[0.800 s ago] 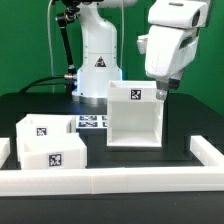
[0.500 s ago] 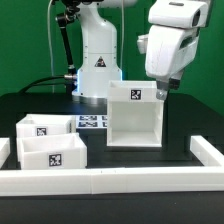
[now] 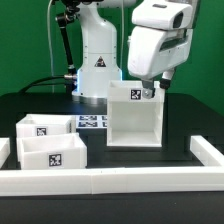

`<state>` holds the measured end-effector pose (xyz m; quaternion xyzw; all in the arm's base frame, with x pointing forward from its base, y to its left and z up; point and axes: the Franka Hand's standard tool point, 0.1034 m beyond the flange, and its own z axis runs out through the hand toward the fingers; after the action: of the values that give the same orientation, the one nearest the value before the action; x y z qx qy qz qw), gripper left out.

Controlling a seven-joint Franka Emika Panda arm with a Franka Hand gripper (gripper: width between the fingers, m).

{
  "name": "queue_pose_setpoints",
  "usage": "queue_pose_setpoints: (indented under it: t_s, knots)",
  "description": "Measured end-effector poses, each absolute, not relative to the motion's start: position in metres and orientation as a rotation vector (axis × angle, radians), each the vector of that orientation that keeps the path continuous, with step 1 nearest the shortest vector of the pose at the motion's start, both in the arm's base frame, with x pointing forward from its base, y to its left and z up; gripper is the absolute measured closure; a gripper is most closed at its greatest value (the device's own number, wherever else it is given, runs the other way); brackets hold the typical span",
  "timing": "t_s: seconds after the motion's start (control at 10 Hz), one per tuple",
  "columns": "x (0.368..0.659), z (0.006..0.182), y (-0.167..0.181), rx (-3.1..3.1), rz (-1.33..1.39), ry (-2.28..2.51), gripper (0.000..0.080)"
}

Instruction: Assemble drawer

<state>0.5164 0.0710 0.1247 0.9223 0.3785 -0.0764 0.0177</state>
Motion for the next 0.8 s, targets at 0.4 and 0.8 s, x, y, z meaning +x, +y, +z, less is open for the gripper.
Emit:
queue_pose_setpoints:
  t_s: [0.4, 0.8]
  knots:
    - [0.516, 0.125, 0.073, 2.957, -0.227, 0.873, 0.015]
    - [0.496, 0.131, 0.074, 3.039, -0.207, 0.282, 0.015]
